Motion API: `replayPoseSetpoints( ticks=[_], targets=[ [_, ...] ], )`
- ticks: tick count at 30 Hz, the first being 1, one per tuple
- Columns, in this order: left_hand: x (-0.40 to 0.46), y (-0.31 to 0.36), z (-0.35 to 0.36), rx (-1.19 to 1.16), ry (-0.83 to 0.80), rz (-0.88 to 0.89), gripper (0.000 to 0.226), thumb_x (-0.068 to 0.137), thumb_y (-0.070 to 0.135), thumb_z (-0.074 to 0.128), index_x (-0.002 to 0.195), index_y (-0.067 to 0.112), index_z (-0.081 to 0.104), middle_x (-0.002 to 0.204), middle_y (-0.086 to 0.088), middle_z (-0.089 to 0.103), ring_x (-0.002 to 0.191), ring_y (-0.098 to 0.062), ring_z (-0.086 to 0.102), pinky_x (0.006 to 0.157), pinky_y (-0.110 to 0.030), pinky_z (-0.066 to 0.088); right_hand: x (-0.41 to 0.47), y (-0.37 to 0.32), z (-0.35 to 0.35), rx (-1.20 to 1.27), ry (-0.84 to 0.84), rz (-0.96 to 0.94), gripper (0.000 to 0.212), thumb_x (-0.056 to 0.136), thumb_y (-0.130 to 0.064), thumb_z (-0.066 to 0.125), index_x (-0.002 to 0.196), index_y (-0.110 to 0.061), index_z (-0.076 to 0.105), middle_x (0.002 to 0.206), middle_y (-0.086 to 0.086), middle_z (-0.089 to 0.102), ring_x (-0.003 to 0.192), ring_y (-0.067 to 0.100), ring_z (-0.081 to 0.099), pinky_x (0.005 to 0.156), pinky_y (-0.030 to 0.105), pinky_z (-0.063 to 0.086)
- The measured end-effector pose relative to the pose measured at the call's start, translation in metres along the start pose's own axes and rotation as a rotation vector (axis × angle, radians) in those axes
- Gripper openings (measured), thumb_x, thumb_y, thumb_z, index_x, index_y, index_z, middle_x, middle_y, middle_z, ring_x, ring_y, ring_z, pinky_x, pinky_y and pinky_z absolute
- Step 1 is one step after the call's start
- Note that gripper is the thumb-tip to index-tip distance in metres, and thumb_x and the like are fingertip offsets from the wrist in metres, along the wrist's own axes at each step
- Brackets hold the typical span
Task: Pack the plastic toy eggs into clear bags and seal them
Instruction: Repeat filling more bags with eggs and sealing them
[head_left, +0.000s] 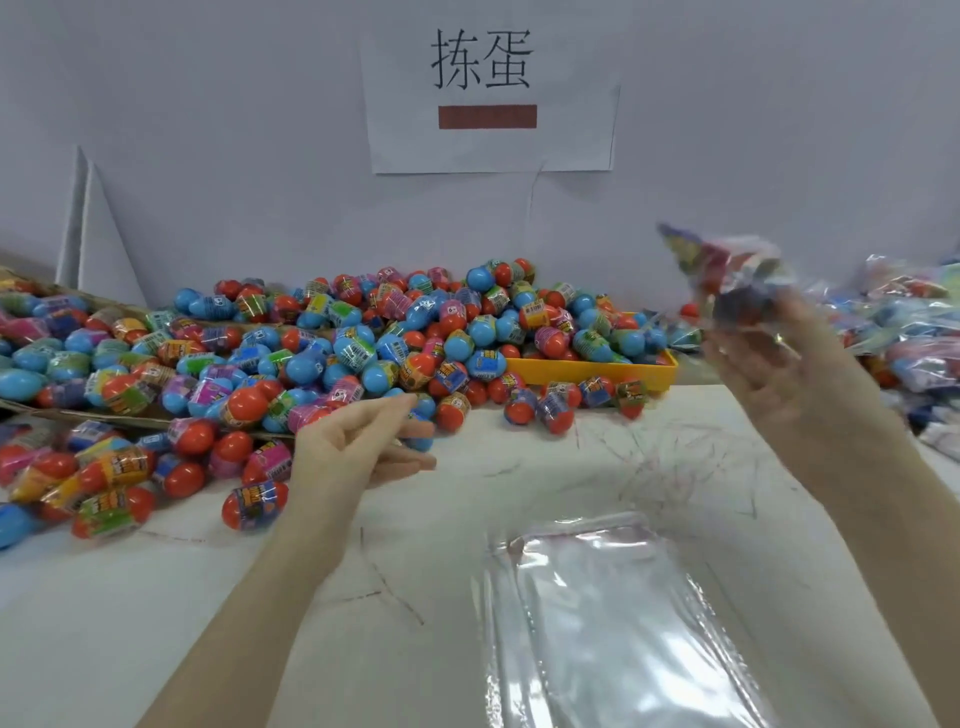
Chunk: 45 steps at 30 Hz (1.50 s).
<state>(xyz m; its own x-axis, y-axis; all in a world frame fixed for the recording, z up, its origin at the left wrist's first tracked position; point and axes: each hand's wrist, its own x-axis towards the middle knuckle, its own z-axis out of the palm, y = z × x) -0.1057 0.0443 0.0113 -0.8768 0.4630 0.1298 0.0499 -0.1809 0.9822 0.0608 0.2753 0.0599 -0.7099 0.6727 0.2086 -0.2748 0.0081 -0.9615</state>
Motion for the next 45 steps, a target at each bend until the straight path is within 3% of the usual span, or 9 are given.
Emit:
replayPoseSetpoints(
  ticks=[4,9,12,17,23,31,38,42,45],
  targets=[
    [0.006,-0.016,-0.011,0.71,0.462,0.398,0.007,0.085,0.016,0.063,0.086,0.011,0.068,0.082,-0.002,0.069,0.079,-0.022,0.062,0.066,-0.028,0.046,0.001,0.017,-0.005,-0.283,0.055,0.027,0.053,0.078,-0.043,0.058,0.122,-0.015,0.047,0.111,-0.006,0.058,0.103,-0.002,0.056,0.099,0.023,0.039],
    [0.005,-0.026,-0.012,1.252,0.457,0.317,0.049,0.078,0.037,0.07,0.111,0.002,0.061,0.116,-0.019,0.056,0.109,-0.036,0.049,0.085,-0.044,0.035,-0.009,0.021,0.007,-0.87,-0.203,0.022,0.043,0.054,-0.049,0.072,0.093,-0.032,0.064,0.09,-0.015,0.066,0.086,0.004,0.06,0.075,0.019,0.044],
    [0.003,-0.023,-0.009,1.274,0.485,0.452,0.036,0.076,0.03,0.072,0.095,0.0,0.065,0.101,-0.021,0.058,0.095,-0.038,0.053,0.075,-0.044,0.037,-0.016,0.023,0.014,-1.008,-0.529,0.095,0.057,0.032,-0.062,0.072,0.085,-0.042,0.066,0.082,-0.019,0.065,0.08,-0.005,0.055,0.063,0.011,0.041],
    [-0.001,-0.022,-0.001,1.224,0.394,0.606,0.018,0.074,0.018,0.075,0.081,0.003,0.068,0.082,-0.014,0.06,0.078,-0.032,0.056,0.066,-0.036,0.036,-0.024,0.044,0.034,-1.2,-0.748,0.049,0.057,0.027,-0.067,0.068,0.082,-0.062,0.055,0.098,-0.024,0.046,0.094,-0.006,0.037,0.08,0.017,0.036],
    [-0.01,-0.022,0.013,1.148,0.241,0.671,0.017,0.074,0.024,0.063,0.072,0.008,0.069,0.079,-0.007,0.061,0.075,-0.026,0.058,0.07,-0.03,0.032,-0.023,0.047,0.034,-1.112,-0.682,-0.09,0.016,0.047,-0.052,0.075,0.058,-0.055,0.065,0.09,-0.022,0.053,0.09,-0.01,0.039,0.073,0.012,0.033],
    [-0.023,-0.029,0.023,1.152,-0.357,0.519,0.075,0.061,0.085,0.039,0.106,0.032,0.069,0.103,0.021,0.038,0.093,0.003,0.028,0.085,-0.02,0.016,-0.022,0.054,0.035,-1.13,-0.713,-0.085,0.025,0.056,-0.052,0.066,0.081,-0.054,0.064,0.087,-0.02,0.055,0.088,-0.002,0.039,0.079,0.02,0.036],
    [-0.024,-0.028,0.026,1.069,-0.395,0.452,0.079,0.053,0.089,0.039,0.106,0.038,0.067,0.099,0.028,0.039,0.089,0.01,0.028,0.086,-0.014,0.015,-0.024,0.049,0.034,-1.01,-0.612,-0.146,0.018,0.054,-0.052,0.063,0.069,-0.047,0.071,0.089,-0.023,0.057,0.09,-0.006,0.04,0.078,0.017,0.034],
    [-0.027,-0.026,0.031,0.82,-0.411,0.271,0.042,0.056,0.079,0.058,0.078,0.044,0.066,0.092,0.025,0.054,0.094,0.012,0.043,0.085,-0.008,0.027,-0.025,0.034,0.035,-0.704,-0.481,-0.107,0.019,0.055,-0.045,0.066,0.07,-0.037,0.073,0.085,-0.015,0.07,0.08,-0.004,0.059,0.07,0.012,0.04],
    [-0.028,-0.02,0.033,0.522,-0.432,0.139,0.011,0.072,0.037,0.072,0.062,0.038,0.068,0.073,0.016,0.068,0.066,0.005,0.055,0.063,-0.009,0.037,-0.027,0.028,0.037,-0.43,-0.418,-0.057,0.03,0.06,-0.033,0.067,0.086,-0.018,0.07,0.077,0.0,0.072,0.065,0.011,0.065,0.062,0.016,0.051]
  ],
)
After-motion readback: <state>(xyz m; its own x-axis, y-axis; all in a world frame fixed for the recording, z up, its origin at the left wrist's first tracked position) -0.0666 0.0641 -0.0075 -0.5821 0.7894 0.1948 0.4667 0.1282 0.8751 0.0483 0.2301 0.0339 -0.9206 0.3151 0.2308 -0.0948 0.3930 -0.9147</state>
